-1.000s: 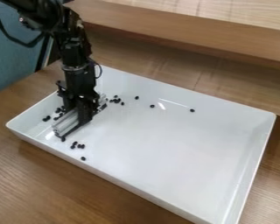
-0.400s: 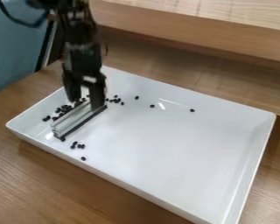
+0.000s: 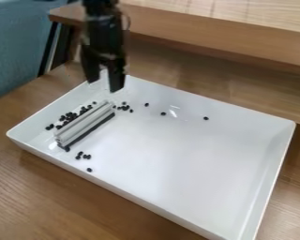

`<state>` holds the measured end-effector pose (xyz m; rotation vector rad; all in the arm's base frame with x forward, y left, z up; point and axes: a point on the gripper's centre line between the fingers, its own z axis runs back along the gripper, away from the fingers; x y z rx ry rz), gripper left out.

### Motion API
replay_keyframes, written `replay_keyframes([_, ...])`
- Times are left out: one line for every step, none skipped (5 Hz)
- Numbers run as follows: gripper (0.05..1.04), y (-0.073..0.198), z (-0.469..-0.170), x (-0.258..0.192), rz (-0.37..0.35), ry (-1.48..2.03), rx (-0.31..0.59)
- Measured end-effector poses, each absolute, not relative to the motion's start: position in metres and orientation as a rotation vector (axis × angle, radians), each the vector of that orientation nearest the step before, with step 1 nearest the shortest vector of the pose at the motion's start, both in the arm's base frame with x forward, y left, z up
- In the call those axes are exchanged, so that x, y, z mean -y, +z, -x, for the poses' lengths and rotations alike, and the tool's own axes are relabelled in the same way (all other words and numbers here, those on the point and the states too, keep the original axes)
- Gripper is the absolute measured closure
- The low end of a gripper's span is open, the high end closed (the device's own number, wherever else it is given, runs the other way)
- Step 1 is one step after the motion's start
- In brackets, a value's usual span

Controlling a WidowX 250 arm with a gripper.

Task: Sweep into pile

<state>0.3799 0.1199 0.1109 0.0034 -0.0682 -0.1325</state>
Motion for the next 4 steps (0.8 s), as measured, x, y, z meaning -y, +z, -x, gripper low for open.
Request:
replay_keyframes([0.083,0.129,-0.395,-0.086,0.022,-0.246,0.099])
replay_keyframes([0.083,0.127,-0.409,-0.047,0.041,-0.362,0.097])
replay_keyframes([0.083,0.124,-0.418,-0.010,0.049,-0.467,0.091])
replay_keyframes([0.083,0.118,-0.417,0.018,0.056,-0.540,0.076])
